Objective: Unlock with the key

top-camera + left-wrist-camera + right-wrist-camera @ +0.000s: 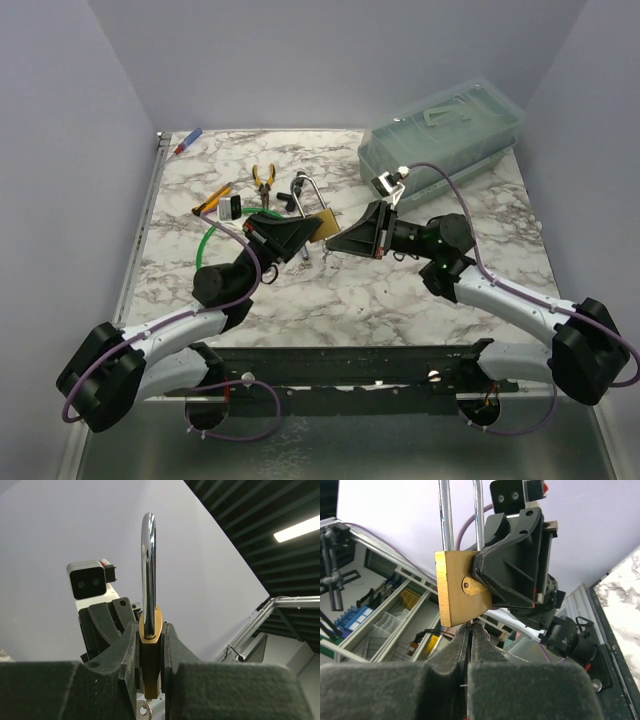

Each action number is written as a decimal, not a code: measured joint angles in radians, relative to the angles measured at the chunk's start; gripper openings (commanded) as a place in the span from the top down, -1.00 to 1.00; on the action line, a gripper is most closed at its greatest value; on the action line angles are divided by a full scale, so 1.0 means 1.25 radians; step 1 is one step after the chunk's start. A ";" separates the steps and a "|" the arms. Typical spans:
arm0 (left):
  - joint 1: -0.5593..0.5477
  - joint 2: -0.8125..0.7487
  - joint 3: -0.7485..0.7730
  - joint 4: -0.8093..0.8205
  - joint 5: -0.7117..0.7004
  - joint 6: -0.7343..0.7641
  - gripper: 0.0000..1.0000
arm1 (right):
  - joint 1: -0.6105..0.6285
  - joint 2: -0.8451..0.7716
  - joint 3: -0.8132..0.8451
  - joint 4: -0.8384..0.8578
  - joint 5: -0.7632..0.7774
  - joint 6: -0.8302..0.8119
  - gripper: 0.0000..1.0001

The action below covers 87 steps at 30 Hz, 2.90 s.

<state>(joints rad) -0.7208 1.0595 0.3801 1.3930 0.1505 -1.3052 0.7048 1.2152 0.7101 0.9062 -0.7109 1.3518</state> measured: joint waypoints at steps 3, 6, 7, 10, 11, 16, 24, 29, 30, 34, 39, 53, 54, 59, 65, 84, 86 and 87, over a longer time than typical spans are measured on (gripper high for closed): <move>0.001 0.014 0.020 0.016 0.024 -0.003 1.00 | -0.002 0.006 -0.001 0.047 -0.012 0.032 0.99; 0.001 0.028 0.040 0.034 0.044 -0.008 1.00 | -0.003 0.016 -0.001 0.099 -0.019 0.064 0.99; 0.001 0.032 0.046 0.040 0.049 -0.009 1.00 | -0.003 0.022 -0.001 0.121 -0.022 0.078 0.99; 0.002 0.051 0.068 0.061 0.065 -0.016 1.00 | -0.005 0.053 -0.001 0.211 -0.026 0.130 1.00; 0.002 0.057 0.077 0.068 0.073 -0.018 1.00 | -0.005 0.067 -0.001 0.248 -0.028 0.150 0.99; 0.007 0.097 0.125 0.083 0.109 -0.045 1.00 | -0.009 0.111 0.001 0.382 -0.032 0.225 0.99; 0.006 0.114 0.171 0.084 0.153 -0.076 1.00 | -0.012 0.113 0.025 0.416 -0.052 0.244 0.99; 0.006 0.114 0.172 0.084 0.163 -0.084 1.00 | -0.012 0.113 0.025 0.419 -0.062 0.247 0.99; 0.006 0.114 0.172 0.084 0.164 -0.084 1.00 | -0.012 0.113 0.025 0.419 -0.063 0.247 0.99; 0.006 0.114 0.172 0.084 0.167 -0.085 1.00 | -0.012 0.113 0.025 0.420 -0.067 0.247 0.99; 0.006 0.114 0.171 0.084 0.170 -0.084 1.00 | -0.012 0.097 0.024 0.386 -0.070 0.234 0.67; -0.012 -0.002 0.117 -0.059 0.164 0.046 1.00 | -0.020 -0.127 0.018 -0.045 -0.021 -0.013 -0.20; -0.012 -0.008 0.113 -0.082 0.161 0.056 1.00 | -0.020 -0.142 0.021 -0.092 -0.012 -0.039 -0.25; -0.012 -0.010 0.104 -0.142 0.143 0.071 1.00 | -0.021 -0.191 0.081 -0.349 0.043 -0.191 -0.31; -0.012 -0.010 0.100 -0.163 0.134 0.074 1.00 | -0.021 -0.196 0.174 -0.558 0.087 -0.345 -0.30; -0.012 0.010 0.081 -0.177 0.115 0.076 1.00 | -0.021 -0.134 0.215 -0.714 0.092 -0.468 -0.05; -0.012 0.011 0.080 -0.177 0.115 0.076 1.00 | -0.021 -0.132 0.217 -0.715 0.091 -0.470 -0.03; -0.012 0.012 0.079 -0.177 0.115 0.076 1.00 | -0.021 -0.131 0.217 -0.715 0.091 -0.472 -0.02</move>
<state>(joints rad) -0.7353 1.0740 0.4793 1.1713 0.2943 -1.2106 0.6788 1.0512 0.9810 0.0120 -0.5972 0.7624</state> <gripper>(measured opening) 0.180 0.527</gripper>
